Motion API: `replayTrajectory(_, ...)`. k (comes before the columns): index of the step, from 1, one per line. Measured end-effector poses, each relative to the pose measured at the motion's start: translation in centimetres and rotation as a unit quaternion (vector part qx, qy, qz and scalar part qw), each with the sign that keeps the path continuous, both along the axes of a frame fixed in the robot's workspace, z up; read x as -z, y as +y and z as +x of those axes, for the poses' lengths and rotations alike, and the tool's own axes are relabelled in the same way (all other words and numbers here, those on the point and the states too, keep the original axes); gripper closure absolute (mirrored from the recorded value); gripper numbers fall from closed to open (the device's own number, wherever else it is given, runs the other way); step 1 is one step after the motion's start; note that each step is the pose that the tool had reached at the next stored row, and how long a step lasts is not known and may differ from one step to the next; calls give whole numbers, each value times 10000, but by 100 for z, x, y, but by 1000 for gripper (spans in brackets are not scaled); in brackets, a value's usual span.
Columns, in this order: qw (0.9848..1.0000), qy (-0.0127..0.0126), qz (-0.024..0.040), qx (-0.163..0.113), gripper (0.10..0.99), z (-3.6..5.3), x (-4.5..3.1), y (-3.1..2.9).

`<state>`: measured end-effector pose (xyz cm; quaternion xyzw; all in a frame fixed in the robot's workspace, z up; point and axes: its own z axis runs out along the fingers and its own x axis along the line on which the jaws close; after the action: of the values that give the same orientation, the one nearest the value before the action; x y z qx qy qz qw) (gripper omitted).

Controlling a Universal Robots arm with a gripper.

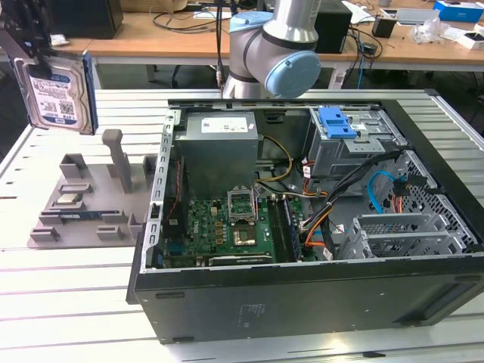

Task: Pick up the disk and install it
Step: 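Pick up the disk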

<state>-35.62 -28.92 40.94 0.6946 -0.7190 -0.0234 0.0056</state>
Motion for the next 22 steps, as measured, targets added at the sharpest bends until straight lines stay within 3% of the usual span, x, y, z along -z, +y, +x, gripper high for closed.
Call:
replayTrajectory(12,10000,0,0,0,722,0,-380,24)
replayTrajectory(14,10000,0,0,0,722,0,-475,24)
replayTrajectory(22,10000,0,0,0,722,0,-644,24)
